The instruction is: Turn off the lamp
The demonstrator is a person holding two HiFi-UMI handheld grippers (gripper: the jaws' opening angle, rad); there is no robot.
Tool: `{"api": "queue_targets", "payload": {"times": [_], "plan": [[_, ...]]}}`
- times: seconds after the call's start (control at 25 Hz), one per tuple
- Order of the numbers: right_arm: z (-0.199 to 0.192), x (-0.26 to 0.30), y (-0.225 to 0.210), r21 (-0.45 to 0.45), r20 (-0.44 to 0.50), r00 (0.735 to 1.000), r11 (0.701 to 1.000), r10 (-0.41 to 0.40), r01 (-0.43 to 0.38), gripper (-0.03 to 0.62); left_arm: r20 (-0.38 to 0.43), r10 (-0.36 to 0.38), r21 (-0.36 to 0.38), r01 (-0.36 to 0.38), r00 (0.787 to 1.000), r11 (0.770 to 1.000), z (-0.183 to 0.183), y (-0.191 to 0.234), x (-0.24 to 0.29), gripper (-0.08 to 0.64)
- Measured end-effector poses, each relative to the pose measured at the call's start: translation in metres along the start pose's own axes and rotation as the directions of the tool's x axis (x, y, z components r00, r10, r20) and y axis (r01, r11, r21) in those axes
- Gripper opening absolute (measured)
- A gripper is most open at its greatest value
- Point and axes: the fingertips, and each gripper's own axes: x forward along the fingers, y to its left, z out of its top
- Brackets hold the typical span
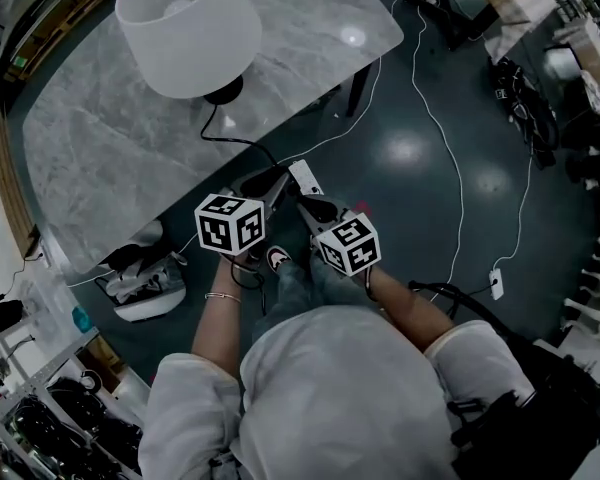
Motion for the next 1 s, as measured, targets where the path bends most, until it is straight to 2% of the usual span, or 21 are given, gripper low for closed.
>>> {"api": "queue_targets", "payload": {"times": [0.36,0.68,0.8,0.92,1.0], "plan": [[-0.001,0.005,-0.003,0.004,-0.004,1.0,1.0,0.001,-0.001,0.015,0.014,0.032,0.008,-0.032,0.999,0.999,-0.001,0.005,0.001,0.092],[0.0,0.013,-0.002,-0.004,-0.012,1.0,1.0,-0.001,0.001,0.015,0.032,0.115,0.057,-0.117,0.993,0.991,-0.004,0.008,-0.011,0.092],[0.001,0.017,-0.003,0.016,-0.014,1.0,1.0,-0.009,0.009,0.017,0.059,0.169,0.058,-0.172,0.984,0.983,-0.007,0.012,-0.025,0.092],[-0.001,0.023,-0.002,0.023,-0.027,1.0,1.0,-0.006,0.007,0.017,0.099,0.243,0.027,-0.246,0.965,0.969,-0.01,0.022,-0.042,0.091],[-0.003,0.029,-0.001,0.025,-0.039,0.999,1.0,-0.004,0.005,0.017,0.1,0.277,-0.001,-0.279,0.956,0.96,-0.019,0.03,-0.051,0.04]]}}
